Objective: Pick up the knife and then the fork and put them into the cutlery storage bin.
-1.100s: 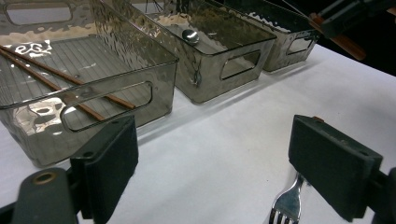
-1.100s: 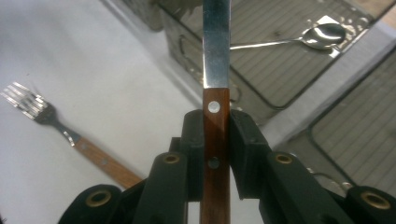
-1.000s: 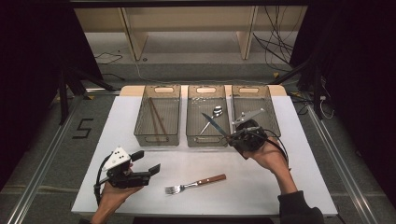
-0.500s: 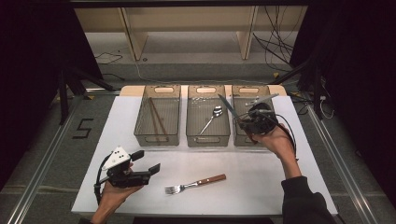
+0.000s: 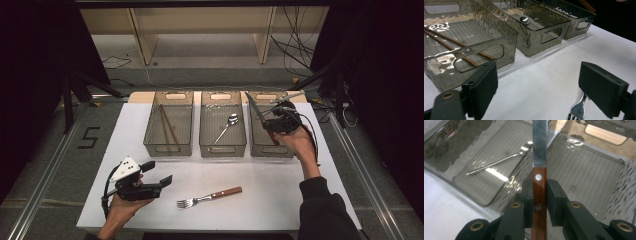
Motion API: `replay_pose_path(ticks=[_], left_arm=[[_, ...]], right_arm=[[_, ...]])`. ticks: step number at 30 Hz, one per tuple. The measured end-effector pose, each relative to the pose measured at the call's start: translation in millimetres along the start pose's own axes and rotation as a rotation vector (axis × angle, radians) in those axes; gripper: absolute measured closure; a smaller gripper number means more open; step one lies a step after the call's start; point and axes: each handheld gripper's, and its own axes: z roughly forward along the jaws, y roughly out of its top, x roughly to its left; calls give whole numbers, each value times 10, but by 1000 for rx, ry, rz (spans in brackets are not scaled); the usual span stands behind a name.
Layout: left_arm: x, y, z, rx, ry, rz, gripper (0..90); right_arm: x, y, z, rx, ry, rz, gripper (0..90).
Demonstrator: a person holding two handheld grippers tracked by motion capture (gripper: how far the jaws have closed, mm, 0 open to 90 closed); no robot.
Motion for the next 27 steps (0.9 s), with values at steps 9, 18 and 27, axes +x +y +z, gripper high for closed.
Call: replay_pose_path(ticks=[9,18,27], left_arm=[[-3,0,-1,-1,-1,2,154],[-2,0,-2,2,-2,6,154],[-8,2,-5,2,-4,10,154]], right_arm=[[-106,34,106,-2,-18,59,773],[-195,42,225,7,-45,122,773],[-218,19,302,22,-64,148,772]])
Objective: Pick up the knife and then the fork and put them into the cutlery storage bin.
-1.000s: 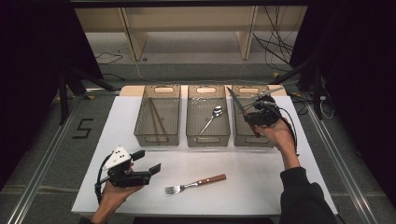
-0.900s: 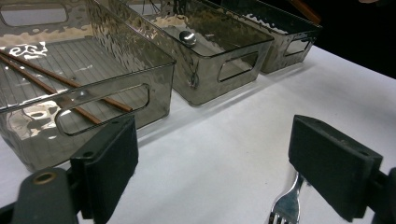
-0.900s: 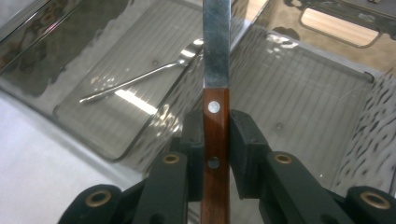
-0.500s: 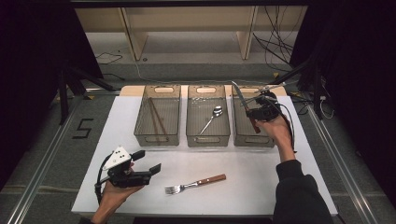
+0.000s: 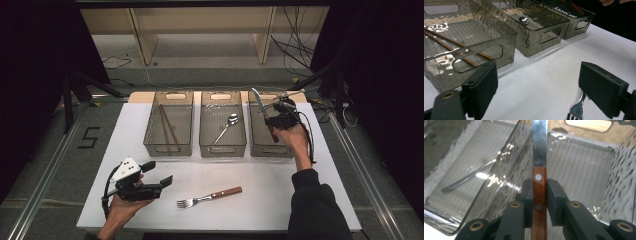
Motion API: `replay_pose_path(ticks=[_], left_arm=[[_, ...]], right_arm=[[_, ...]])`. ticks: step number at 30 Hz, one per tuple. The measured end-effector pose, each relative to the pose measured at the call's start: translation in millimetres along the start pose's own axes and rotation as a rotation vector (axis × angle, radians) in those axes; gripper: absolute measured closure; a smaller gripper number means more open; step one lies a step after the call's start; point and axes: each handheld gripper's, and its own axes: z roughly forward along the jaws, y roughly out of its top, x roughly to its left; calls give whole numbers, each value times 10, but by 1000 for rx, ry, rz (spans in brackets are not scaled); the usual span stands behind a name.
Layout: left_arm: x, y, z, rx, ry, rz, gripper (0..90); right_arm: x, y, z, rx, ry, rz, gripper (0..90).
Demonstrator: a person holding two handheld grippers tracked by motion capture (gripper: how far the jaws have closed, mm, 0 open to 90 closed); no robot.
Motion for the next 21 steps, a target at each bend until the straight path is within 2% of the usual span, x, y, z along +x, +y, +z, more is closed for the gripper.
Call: replay_pose_path(ticks=[11,16,21], left_arm=[[2,-1,1,2,-3,-5,154],[3,1,-2,1,-6,-8,154],[2,0,0,1,-6,-6,154]], right_arm=[[-46,-75,127,33,-12,44,758],[-34,-63,115,26,23,54,615],[10,-51,47,2,51,36,562]])
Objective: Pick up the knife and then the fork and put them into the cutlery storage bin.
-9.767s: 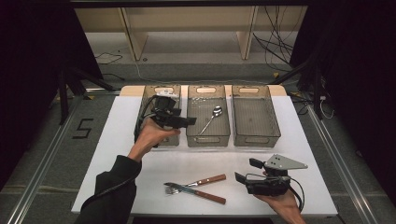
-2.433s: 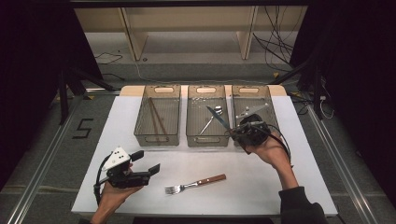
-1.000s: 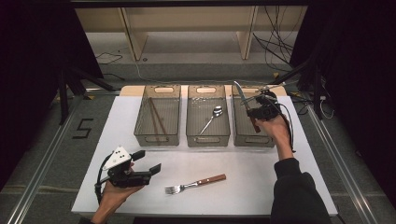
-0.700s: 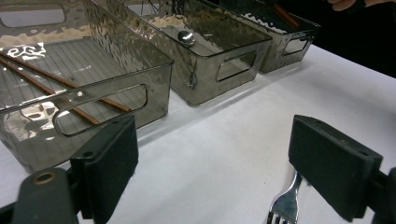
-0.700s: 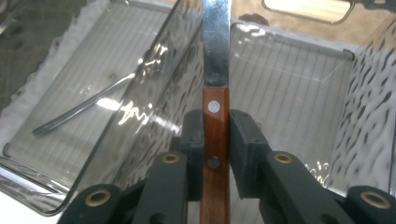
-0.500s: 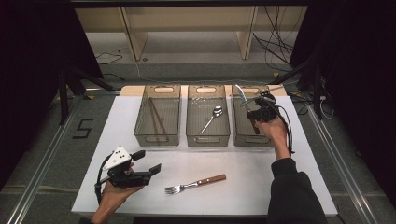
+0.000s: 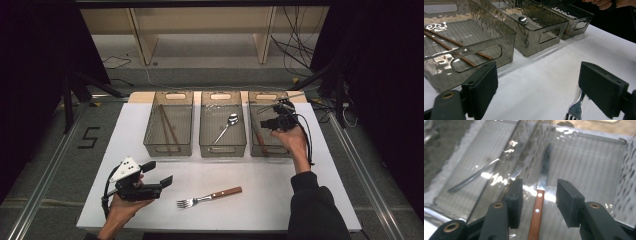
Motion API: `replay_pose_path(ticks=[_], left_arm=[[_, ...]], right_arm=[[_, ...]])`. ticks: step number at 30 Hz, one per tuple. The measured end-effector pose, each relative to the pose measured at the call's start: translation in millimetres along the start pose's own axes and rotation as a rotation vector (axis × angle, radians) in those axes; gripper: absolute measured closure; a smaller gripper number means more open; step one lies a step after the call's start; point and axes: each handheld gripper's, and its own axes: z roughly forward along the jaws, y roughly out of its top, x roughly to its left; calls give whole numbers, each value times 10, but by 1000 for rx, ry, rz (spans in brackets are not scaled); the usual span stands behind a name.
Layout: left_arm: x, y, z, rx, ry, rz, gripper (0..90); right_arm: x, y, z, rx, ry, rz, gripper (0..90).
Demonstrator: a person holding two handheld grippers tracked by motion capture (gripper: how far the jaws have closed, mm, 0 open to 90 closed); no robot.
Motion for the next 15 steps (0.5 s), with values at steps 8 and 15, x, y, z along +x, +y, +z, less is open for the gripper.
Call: replay_pose_path(ticks=[8,15], left_arm=[[1,0,-1,-1,1,0,154],[3,0,-2,-1,2,-1,154]], right_arm=[[145,-15,-134,-37,29,-67,472],[356,-63,-324,-82,66,-154,375]])
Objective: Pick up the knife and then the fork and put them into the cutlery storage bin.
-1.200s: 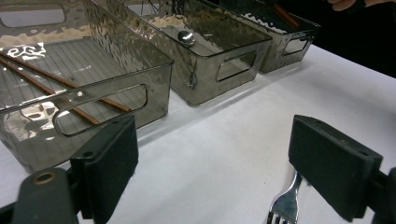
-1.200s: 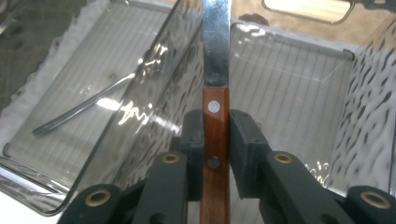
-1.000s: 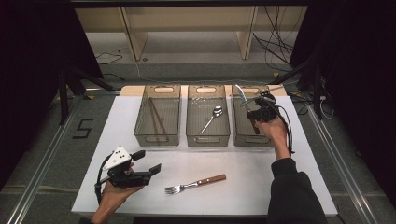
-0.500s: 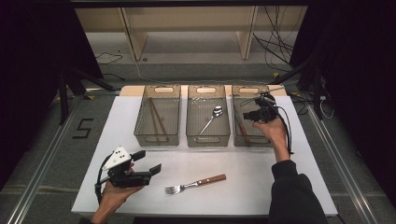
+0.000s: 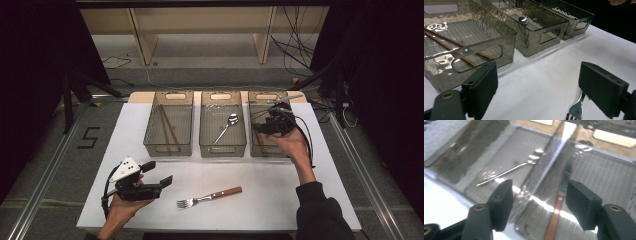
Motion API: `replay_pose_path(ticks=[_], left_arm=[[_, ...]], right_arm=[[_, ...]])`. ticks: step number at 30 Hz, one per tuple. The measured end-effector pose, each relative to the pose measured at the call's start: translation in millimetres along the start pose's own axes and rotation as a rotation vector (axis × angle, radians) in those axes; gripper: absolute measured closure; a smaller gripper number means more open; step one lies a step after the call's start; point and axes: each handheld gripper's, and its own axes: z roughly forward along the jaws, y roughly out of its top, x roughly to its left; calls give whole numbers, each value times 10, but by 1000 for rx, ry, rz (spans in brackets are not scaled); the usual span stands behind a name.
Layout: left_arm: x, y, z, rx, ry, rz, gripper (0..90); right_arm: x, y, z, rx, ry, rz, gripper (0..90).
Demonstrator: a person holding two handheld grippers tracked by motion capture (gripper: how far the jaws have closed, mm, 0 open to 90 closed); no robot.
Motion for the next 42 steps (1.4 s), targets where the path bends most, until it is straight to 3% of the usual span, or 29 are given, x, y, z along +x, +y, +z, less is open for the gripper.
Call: replay_pose_path(ticks=[9,17,27,42], left_arm=[[-2,0,1,-6,2,-4,154],[0,0,-1,-6,2,-3,154],[-2,0,-3,-8,4,-3,154],[-10,3,-4,-5,-1,5,154]], right_arm=[[311,-88,-161,-37,91,-96,324],[564,-200,-192,-23,167,-170,286],[813,-323,-207,8,238,-247,271],[1096,-428,-50,93,305,-354,253]])
